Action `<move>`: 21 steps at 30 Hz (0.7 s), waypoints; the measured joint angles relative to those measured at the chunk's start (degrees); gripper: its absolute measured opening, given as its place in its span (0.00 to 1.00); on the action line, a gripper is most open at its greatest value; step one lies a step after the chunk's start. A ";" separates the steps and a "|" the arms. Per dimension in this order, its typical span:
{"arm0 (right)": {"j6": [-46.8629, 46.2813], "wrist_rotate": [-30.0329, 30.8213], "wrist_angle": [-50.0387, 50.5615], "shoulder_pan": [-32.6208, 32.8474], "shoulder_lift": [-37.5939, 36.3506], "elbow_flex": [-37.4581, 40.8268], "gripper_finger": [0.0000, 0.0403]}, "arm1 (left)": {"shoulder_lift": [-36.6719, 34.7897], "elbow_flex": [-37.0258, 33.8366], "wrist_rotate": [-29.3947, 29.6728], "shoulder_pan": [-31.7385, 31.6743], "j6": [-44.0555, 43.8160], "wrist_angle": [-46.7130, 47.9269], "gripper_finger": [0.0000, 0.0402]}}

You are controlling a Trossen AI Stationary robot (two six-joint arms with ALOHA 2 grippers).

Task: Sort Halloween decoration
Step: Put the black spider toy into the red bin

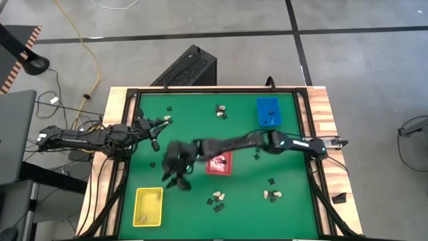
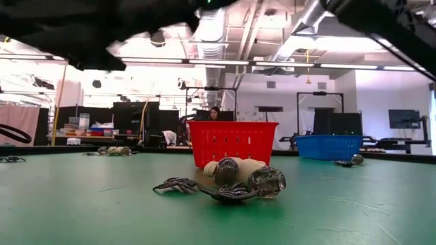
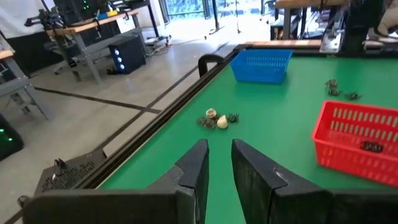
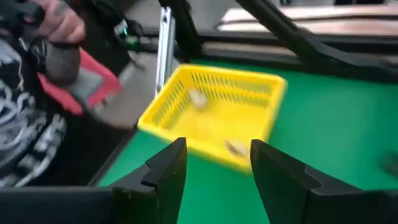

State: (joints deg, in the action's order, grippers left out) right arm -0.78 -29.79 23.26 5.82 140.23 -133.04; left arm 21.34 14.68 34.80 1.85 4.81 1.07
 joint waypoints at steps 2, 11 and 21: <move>3.18 0.65 11.92 -1.23 -4.20 -0.08 0.50 | 0.00 0.00 0.03 0.01 -0.37 0.93 0.15; 12.11 6.14 53.03 -4.27 -18.64 0.03 0.46 | 1.06 -0.02 2.15 -0.03 -9.96 7.43 0.15; 13.49 12.69 47.06 -5.42 -36.92 24.66 0.38 | 15.59 -0.07 -5.19 -4.16 -12.64 -1.03 0.16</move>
State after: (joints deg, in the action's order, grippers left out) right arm 12.71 -17.11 70.32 0.40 103.32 -108.38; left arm 36.94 14.61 29.61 -2.31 -7.83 0.04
